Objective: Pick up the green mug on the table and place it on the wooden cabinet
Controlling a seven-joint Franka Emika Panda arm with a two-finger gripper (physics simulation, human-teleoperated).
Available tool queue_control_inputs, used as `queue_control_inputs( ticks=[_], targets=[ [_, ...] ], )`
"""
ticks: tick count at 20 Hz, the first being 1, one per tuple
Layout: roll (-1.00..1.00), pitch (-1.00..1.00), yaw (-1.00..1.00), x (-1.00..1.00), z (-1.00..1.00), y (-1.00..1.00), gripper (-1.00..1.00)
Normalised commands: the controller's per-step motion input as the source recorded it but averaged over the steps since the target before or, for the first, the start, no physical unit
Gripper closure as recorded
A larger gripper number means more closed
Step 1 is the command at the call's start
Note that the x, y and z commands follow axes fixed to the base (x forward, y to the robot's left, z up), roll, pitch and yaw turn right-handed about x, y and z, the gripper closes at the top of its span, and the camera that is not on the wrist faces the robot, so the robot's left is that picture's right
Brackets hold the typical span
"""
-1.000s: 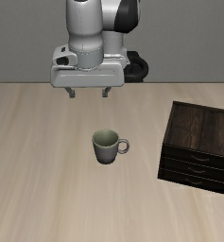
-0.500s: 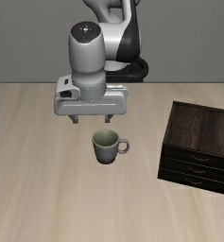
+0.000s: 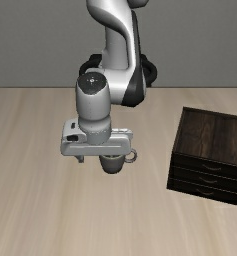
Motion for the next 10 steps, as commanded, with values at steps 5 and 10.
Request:
queue_control_inputs(
  ticks=[5,10],
  targets=[
    [0.0,0.0,0.0,0.0,0.0,0.0,1.0],
    [0.0,0.0,0.0,0.0,0.2,0.0,1.0]
  ],
)
